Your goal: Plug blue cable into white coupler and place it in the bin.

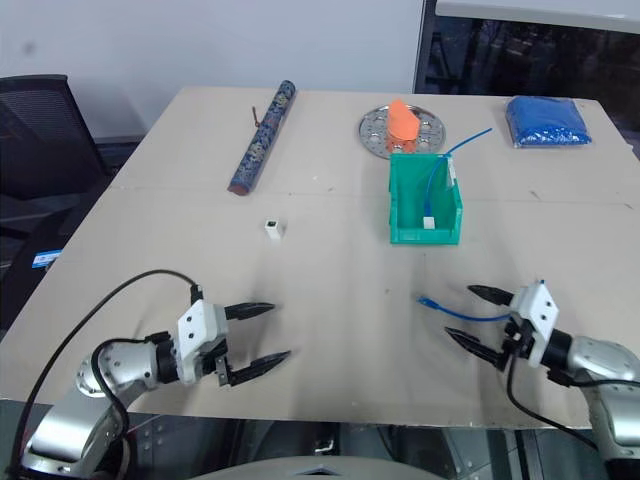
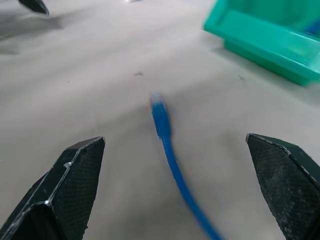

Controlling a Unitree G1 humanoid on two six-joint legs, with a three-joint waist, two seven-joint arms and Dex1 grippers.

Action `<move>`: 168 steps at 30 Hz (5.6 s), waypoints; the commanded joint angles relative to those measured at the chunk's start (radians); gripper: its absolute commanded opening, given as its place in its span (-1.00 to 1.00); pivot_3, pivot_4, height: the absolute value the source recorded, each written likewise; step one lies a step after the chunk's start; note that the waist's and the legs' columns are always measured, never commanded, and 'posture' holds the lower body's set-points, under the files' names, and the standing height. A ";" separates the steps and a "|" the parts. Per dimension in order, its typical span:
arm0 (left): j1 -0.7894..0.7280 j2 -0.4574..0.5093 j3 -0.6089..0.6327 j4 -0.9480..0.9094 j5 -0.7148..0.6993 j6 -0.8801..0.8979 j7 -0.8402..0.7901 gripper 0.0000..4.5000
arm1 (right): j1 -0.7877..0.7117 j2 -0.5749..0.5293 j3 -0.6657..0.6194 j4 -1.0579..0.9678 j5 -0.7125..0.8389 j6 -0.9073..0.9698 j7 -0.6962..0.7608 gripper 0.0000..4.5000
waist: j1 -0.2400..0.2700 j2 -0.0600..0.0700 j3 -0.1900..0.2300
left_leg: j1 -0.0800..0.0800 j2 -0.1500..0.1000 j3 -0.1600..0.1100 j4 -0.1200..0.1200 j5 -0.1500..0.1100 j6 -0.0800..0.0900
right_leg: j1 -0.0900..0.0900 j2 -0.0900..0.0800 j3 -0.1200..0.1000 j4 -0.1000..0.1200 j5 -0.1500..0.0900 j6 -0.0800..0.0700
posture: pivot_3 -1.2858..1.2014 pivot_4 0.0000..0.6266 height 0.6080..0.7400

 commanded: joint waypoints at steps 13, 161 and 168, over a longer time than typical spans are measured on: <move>-0.253 0.124 -0.022 -0.171 -0.152 0.281 -0.103 1.00 | -0.234 -0.018 0.195 0.070 -0.148 0.073 -0.015 -0.51 | -0.001 0.000 0.001 | -0.010 0.000 -0.008 0.008 0.003 0.005 | -0.002 0.005 -0.014 0.000 0.002 0.005 | 0.03 -0.52 1.00; -0.539 -0.591 -0.013 0.565 0.351 -0.038 0.798 0.75 | -0.257 0.197 0.010 -0.291 0.554 0.573 -0.410 -1.00 | 0.025 -0.001 0.004 | -0.026 0.000 -0.029 0.029 0.002 0.007 | 0.000 0.006 -0.028 0.004 0.005 0.006 | 0.03 -0.52 1.00; -0.562 -0.585 -0.020 0.656 0.352 -0.107 0.760 -0.40 | -0.238 0.212 0.014 -0.311 0.537 0.564 -0.422 -1.00 | 0.025 -0.001 0.004 | -0.025 0.000 -0.028 0.029 0.002 0.007 | 0.000 0.005 -0.028 0.004 0.005 0.006 | 0.03 -0.52 1.00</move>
